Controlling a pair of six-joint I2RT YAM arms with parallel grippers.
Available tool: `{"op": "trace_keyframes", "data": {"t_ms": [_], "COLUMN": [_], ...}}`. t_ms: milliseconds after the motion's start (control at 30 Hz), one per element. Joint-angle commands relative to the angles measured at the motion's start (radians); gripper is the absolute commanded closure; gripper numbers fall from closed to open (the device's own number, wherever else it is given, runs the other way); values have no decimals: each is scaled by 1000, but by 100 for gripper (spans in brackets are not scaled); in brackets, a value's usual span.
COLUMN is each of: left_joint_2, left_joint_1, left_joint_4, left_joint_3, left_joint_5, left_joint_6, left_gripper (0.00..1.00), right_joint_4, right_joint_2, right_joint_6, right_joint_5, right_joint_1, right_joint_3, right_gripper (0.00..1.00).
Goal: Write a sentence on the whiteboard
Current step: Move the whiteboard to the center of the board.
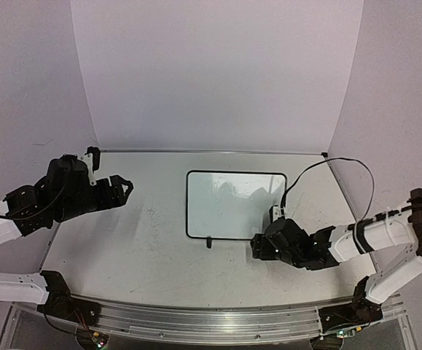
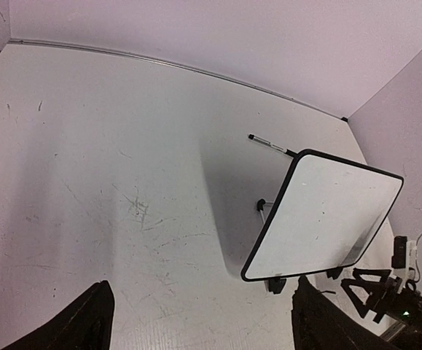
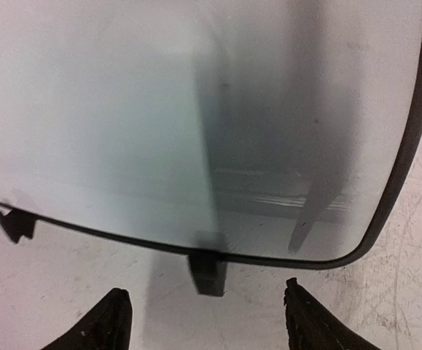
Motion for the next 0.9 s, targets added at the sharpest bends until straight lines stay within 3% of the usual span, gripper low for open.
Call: {"op": "trace_keyframes", "data": {"t_ms": [0,267,467,533,667,867], "left_joint_2": [1,63,132,164,230,362], "left_joint_1": [1,1,0,-1,-16,-152], "left_joint_4": [4,56,174,197,228,255], "left_joint_3": [1,-32,-98,-103,-91,-39], "left_joint_5": [-1,85,239,276,313,187], "left_joint_6": [-17,-40,-88,-105,-125,-178], "left_gripper": [14,13,13,13,13,14], "right_joint_4": [-108,-349,-446,-458,-446,-409], "right_joint_2": [-187,-503,-466,-431,-358,-160], "right_joint_6": [-73,-204,-373,-434,-566,-633], "right_joint_5": [-60,-89,-5,-33,-239,-541], "right_joint_1": [51,76,54,-30,-300,-664], "right_joint_3": [46,203,484,585,736,884], "right_gripper": [22,20,8,4,2,2]}}
